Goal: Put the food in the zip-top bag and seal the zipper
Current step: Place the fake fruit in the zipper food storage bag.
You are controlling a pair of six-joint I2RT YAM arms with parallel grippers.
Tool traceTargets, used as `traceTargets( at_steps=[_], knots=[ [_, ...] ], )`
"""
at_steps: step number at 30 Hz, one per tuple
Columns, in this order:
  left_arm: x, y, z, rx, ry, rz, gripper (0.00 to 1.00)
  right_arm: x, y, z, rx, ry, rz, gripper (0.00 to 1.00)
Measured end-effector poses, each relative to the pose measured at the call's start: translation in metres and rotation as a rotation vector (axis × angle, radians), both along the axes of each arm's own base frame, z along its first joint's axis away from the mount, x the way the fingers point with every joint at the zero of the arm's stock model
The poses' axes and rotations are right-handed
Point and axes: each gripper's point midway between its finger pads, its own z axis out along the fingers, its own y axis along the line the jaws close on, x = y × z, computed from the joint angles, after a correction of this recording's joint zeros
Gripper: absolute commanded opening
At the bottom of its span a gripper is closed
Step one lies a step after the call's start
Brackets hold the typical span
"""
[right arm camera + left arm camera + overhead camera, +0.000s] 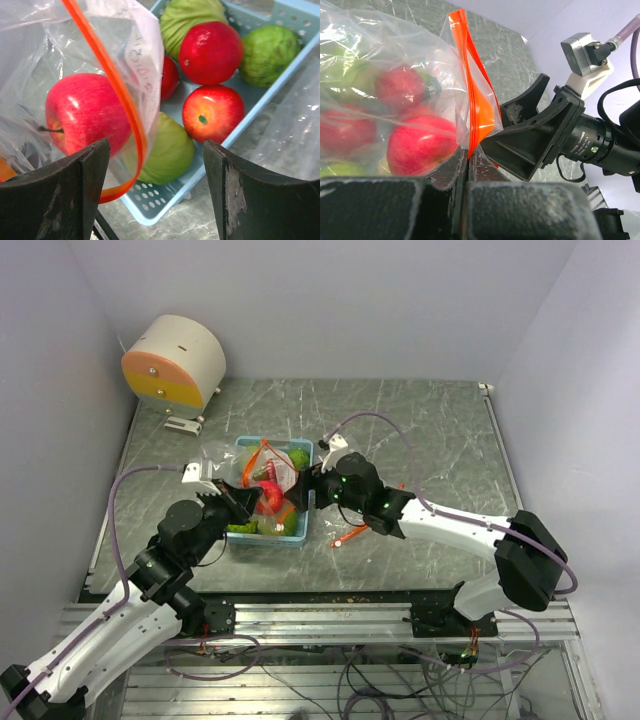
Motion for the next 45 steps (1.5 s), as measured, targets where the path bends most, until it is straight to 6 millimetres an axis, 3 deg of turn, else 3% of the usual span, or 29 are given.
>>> traceTargets(
  at_steps=[2, 5, 9, 15, 22, 24, 26, 28, 33, 36, 42, 45],
  knots=[
    [0.0, 0.0, 0.0, 0.001, 0.002, 0.0, 0.07, -0.004, 0.006, -0.003, 0.013, 0.018, 0.028, 0.68],
    [-0.001, 0.0, -0.001, 0.004, 0.005, -0.005, 0.07, -0.004, 0.013, -0.006, 0.023, 0.03, 0.047, 0.48],
    [-0.003, -0.001, -0.004, 0.013, 0.014, -0.017, 0.07, 0.0, 0.02, -0.004, 0.021, 0.03, 0.054, 0.03],
    [-0.004, 0.012, -0.003, 0.082, 0.057, 0.032, 0.07, 0.013, 0.028, 0.041, 0.053, -0.049, 0.039, 0.0],
    [0.003, 0.051, -0.006, 0.231, 0.154, 0.22, 0.07, -0.006, 0.018, 0.119, 0.142, -0.181, 0.073, 0.0],
    [0.003, 0.057, -0.008, 0.253, 0.165, 0.245, 0.07, -0.011, 0.02, 0.128, 0.158, -0.197, 0.101, 0.1],
    [0.001, 0.065, -0.008, 0.277, 0.169, 0.27, 0.07, -0.016, 0.023, 0.125, 0.155, -0.194, 0.132, 0.29],
    [0.0, 0.075, -0.003, 0.307, 0.163, 0.308, 0.07, -0.021, 0.024, 0.115, 0.137, -0.187, 0.165, 0.47],
    [-0.003, 0.099, 0.033, 0.338, 0.105, 0.392, 0.07, -0.033, 0.019, 0.082, 0.082, -0.165, 0.222, 0.72],
    [-0.005, 0.111, 0.06, 0.334, 0.053, 0.432, 0.07, -0.038, 0.013, 0.078, 0.077, -0.173, 0.235, 0.79],
    [-0.014, 0.136, 0.108, 0.323, -0.042, 0.515, 0.07, -0.037, 0.003, 0.095, 0.101, -0.237, 0.206, 0.79],
    [-0.02, 0.148, 0.123, 0.313, -0.073, 0.552, 0.07, -0.03, 0.003, 0.088, 0.084, -0.233, 0.178, 0.9]
  ],
)
